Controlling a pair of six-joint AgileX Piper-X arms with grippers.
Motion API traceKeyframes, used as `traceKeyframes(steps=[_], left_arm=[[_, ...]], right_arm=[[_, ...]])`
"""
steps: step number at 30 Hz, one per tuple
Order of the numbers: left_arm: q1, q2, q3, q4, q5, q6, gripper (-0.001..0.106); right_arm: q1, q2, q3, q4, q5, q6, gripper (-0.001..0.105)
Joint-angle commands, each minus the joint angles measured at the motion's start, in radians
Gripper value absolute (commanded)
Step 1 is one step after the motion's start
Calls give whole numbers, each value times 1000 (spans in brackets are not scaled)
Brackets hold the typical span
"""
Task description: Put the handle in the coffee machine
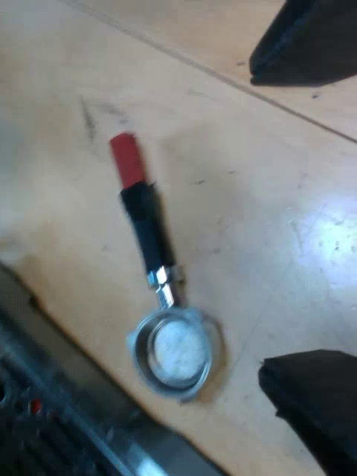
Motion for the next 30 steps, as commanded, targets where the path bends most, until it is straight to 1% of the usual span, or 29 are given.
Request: traceKeyframes(steps=[1,3,5,6,7,9,12,13,14,15,17,21,22,23,25,27,28,29,30], left_arm=[[-60,26,-6,-28,-52,5,75],[-94,44,-2,-49,-80,5,75],[-112,59,1,-69,-85,-11,75],[-135,72,5,-91,-85,-26,75],[-146,76,8,-102,-90,-31,75],[-193,97,21,-135,-109,-36,75],[-206,104,23,-139,-111,-39,75],[-224,110,30,-152,-117,-44,75],[-286,137,62,-211,-142,-69,75],[-298,144,73,-231,-157,-69,75],[-304,154,85,-249,-171,-69,75],[-304,164,100,-273,-172,-69,75],[-304,177,127,-314,-172,-69,75],[-304,179,134,-324,-178,-69,75],[-304,178,147,-346,-196,-69,75],[-304,178,156,-366,-212,-69,75],[-304,178,159,-369,-214,-69,75],[-304,178,162,-375,-218,-69,75],[-304,178,176,-402,-234,-69,75]], right_arm=[[20,29,-11,-19,17,33,68],[36,59,-11,-29,40,61,68],[44,86,-11,-35,50,78,68],[46,100,-11,-40,50,84,68],[46,109,-11,-44,50,89,68],[46,142,-11,-55,50,107,68],[46,182,-11,-55,50,112,68],[46,190,-11,-53,50,112,68],[46,204,-11,-55,50,112,68],[46,217,-11,-62,50,112,68],[46,231,-11,-69,50,112,68],[46,272,-11,-100,50,112,68],[46,275,-11,-101,50,112,68],[46,311,-11,-128,50,109,68],[46,333,-11,-146,50,108,68],[46,361,-11,-165,50,105,61],[46,374,-11,-173,50,105,54],[46,380,-11,-175,50,105,51],[46,397,-11,-181,50,105,39]])
